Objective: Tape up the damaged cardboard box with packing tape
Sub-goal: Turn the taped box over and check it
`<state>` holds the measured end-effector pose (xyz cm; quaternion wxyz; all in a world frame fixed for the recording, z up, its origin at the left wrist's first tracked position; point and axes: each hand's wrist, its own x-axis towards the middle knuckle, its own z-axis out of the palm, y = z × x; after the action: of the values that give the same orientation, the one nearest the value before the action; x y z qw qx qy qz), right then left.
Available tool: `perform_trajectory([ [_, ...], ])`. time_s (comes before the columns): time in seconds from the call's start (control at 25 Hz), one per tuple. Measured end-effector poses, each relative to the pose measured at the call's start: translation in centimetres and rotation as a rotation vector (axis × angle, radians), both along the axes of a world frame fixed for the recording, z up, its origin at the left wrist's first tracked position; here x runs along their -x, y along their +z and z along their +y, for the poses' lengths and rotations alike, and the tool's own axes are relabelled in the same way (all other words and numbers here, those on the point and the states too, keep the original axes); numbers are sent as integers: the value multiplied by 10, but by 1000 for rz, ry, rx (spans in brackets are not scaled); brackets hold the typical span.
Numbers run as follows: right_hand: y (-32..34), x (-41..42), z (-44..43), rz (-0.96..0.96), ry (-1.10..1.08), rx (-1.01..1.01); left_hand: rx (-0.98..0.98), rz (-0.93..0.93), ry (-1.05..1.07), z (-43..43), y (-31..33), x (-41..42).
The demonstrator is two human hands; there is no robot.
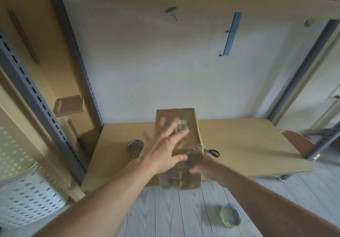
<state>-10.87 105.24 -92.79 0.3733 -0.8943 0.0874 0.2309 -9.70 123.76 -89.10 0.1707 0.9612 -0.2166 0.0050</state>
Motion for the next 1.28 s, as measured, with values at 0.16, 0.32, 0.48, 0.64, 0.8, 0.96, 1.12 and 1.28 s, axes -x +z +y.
perform_trajectory([
  [0.16,31,7,4,-98,-161,-676,437,216,267,15,-2,4],
  [0.32,36,8,16,-43,-195,-527,663,352,125,31,-10,4],
  [0.48,32,-1,18,-226,-262,-426,877,449,180,27,-21,4],
  [0.64,31,6,18,-387,-229,-166,1055,540,154,19,-26,3],
  [0.8,33,7,6,-351,-192,-92,1103,524,193,9,-23,5],
  [0.96,29,5,-1,-339,-206,-169,1000,416,223,-4,-24,5],
  [1.12,20,1,-10,-292,-211,-343,945,329,231,-13,-28,7],
  [1.28,10,5,-22,-316,-270,-262,1030,354,274,-20,-27,8],
])
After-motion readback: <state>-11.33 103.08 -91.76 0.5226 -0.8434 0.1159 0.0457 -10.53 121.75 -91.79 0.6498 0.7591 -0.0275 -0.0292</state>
